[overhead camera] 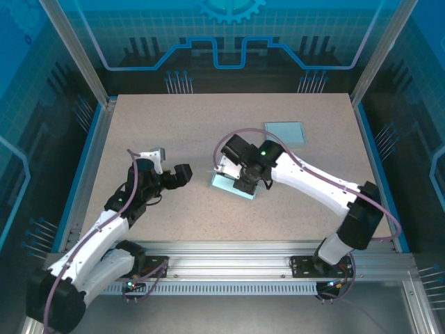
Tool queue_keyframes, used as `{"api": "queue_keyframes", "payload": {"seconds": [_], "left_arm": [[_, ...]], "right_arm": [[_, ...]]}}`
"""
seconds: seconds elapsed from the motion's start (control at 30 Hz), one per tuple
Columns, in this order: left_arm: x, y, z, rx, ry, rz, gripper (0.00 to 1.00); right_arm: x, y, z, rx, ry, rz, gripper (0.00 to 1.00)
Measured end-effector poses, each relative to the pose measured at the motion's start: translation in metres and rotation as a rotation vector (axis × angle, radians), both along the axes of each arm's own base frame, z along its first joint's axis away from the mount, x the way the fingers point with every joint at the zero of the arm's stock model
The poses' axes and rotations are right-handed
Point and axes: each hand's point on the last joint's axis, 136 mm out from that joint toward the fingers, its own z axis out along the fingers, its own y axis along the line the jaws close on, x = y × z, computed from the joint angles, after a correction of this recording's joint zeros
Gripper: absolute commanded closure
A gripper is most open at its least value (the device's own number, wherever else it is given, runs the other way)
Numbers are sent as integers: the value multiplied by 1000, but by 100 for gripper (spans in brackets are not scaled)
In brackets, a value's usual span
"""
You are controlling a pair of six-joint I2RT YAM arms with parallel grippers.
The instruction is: Fold the paper box
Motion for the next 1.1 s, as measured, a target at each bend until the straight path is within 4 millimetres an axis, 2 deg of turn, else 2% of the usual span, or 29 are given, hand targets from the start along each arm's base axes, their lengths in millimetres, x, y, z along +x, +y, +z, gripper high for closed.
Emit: {"api": "queue_keyframes", "payload": {"seconds": [0.17,0.33,0.43,0.67,0.77,0.97,1.1], "left_arm": [[8,-14,-6,-112,-19,-125,4],[6,-28,-4,-142,-62,-265,18],[4,-35,-7,-128,-76,-331,20],[5,-41,-31,-110,-19,-384,20],[10,-45,-33,-111,-8,-414,21],[22,-62,-14,-59,-50,-517,21],[22,-82,0,45,-85,-603,20]], "right_arm": [[19,6,-18,-37,127,9,99],[32,6,-21,-50,164,5,91],[33,9,-23,-57,174,16,83],[33,10,-30,-71,190,21,58],[32,12,-30,-68,186,22,53],[33,14,-16,-10,134,2,50],[24,6,17,115,37,-53,50]]}}
